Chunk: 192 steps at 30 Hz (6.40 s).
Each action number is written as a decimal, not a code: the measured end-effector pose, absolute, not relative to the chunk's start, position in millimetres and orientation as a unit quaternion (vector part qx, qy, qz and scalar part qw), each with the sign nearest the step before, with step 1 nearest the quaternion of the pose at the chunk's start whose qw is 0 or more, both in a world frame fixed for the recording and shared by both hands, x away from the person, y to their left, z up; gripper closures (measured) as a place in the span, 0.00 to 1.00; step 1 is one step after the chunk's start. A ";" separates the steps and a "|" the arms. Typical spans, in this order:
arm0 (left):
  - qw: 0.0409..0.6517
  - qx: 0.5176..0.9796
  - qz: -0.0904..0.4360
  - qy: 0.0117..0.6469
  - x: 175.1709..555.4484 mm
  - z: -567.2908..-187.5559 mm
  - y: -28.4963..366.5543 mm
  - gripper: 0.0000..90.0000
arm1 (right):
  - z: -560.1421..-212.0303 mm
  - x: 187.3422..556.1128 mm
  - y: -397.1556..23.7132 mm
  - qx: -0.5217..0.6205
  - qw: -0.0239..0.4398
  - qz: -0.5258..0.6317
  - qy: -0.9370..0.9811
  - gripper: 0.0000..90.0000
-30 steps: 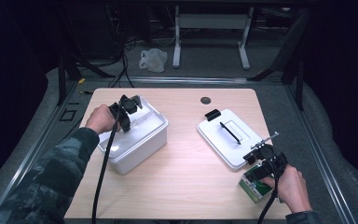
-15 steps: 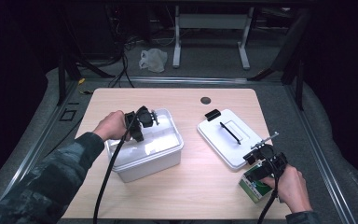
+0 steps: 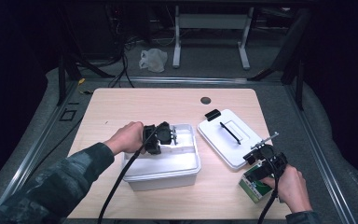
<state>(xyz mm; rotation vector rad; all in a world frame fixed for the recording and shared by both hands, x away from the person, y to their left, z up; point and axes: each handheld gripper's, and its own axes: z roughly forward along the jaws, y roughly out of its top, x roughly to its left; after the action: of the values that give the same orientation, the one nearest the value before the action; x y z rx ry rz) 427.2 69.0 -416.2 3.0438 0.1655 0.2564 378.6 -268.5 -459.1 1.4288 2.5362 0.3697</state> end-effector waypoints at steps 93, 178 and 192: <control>0.106 0.907 0.147 0.380 464.1 -327.0 181.7 0.99 | -459.5 378.9 -274.5 0.498 0.099 0.128 0.852 0.09; 0.163 0.799 0.158 0.557 363.3 -475.7 283.8 0.00 | -507.3 401.4 -254.3 0.503 0.041 0.055 0.862 0.04; 0.165 0.798 0.154 0.559 360.6 -477.7 287.4 0.00 | -500.6 398.9 -257.9 0.503 0.049 0.062 0.860 0.17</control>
<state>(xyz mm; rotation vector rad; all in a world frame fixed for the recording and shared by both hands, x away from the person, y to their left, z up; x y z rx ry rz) 360.6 287.4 -477.7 2.2739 1.5929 0.4403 398.9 -257.9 -500.6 1.5347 2.6225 0.1894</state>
